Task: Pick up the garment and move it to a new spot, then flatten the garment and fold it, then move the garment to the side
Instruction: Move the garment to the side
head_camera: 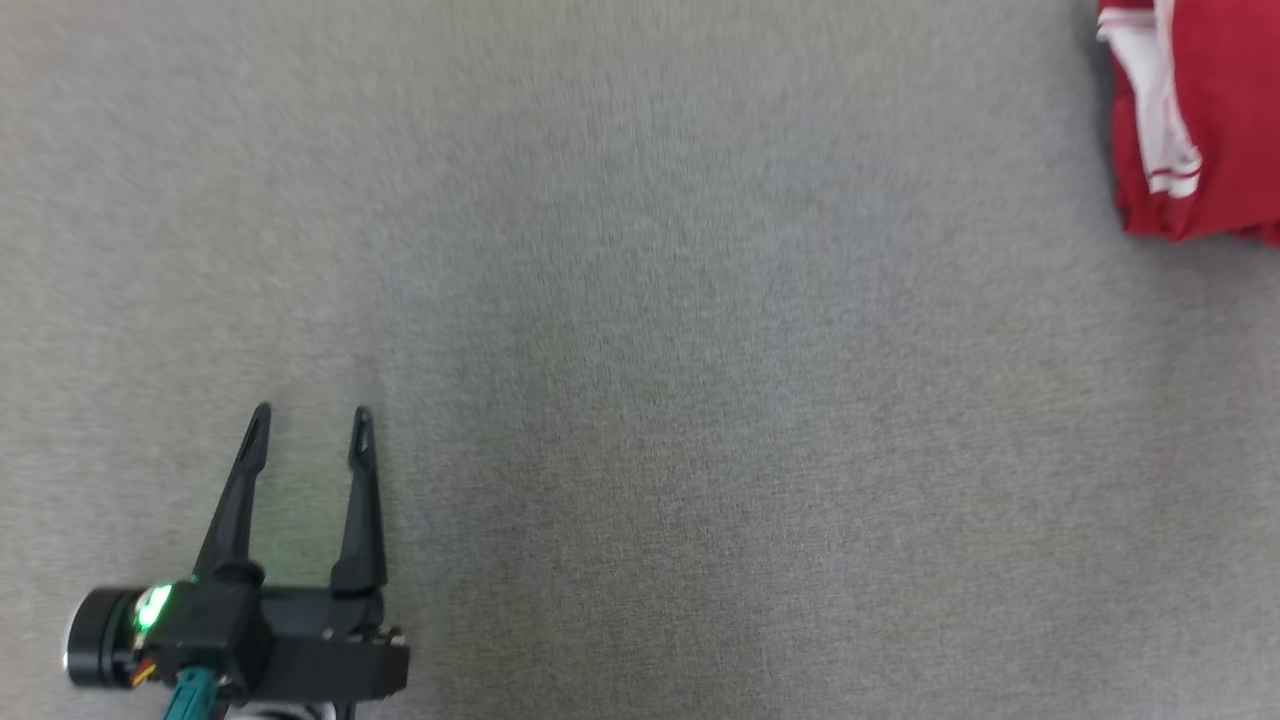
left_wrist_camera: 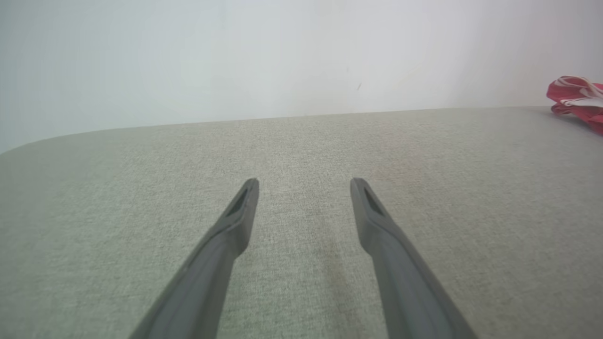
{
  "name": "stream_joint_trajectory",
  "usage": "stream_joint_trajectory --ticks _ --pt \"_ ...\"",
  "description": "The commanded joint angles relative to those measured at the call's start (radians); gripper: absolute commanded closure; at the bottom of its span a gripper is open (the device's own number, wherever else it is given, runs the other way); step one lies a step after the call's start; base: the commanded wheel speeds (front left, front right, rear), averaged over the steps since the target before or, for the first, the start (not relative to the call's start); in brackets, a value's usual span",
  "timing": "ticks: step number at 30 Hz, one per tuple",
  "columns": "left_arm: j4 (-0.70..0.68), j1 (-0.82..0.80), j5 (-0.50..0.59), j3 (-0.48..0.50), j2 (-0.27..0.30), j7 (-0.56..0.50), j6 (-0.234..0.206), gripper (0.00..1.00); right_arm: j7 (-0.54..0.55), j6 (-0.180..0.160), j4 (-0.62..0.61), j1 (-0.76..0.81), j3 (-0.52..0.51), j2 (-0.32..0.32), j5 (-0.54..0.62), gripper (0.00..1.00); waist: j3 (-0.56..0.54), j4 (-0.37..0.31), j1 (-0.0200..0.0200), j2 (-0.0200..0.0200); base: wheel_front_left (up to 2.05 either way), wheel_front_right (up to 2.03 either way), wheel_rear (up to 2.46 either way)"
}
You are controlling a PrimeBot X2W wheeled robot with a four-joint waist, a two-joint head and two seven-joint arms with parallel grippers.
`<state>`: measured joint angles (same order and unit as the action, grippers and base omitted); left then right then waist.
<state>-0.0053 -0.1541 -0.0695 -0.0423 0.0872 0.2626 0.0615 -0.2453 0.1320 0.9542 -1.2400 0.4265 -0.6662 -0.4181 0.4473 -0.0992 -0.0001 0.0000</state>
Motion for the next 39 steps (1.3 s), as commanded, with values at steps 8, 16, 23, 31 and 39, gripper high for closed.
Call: stream_joint_trajectory --ticks 8,16,23,31,39 --pt "0.017 0.094 -0.026 0.047 -0.006 0.003 -0.003 0.0 -0.019 -0.003 -0.216 0.233 -0.042 0.088 -0.067 0.0 -0.217 0.03 0.0001 0.0 0.0 0.0 0.0" --pt "0.056 0.133 -0.03 0.049 -0.015 0.003 0.007 0.0 -0.02 -0.003 -0.439 0.573 -0.167 0.178 -0.06 0.0 -0.315 0.068 0.0001 0.0 0.0 0.0 0.0" --pt "0.082 0.165 -0.039 0.057 -0.023 0.003 0.01 0.0 -0.007 -0.003 -0.632 0.907 -0.301 0.307 -0.016 0.0 -0.38 0.082 0.0001 0.0 0.0 0.0 0.0" --pt "0.104 0.183 -0.044 0.065 -0.028 0.003 0.013 0.0 0.014 -0.003 -0.8 1.161 -0.376 0.441 0.061 0.0 -0.417 0.087 0.0001 0.0 0.0 0.0 0.0" --pt "0.132 0.2 -0.051 0.071 -0.032 0.003 0.012 0.0 0.024 -0.003 -0.882 1.306 -0.395 0.533 0.096 0.0 -0.448 0.098 0.0001 0.0 0.0 0.0 0.0"
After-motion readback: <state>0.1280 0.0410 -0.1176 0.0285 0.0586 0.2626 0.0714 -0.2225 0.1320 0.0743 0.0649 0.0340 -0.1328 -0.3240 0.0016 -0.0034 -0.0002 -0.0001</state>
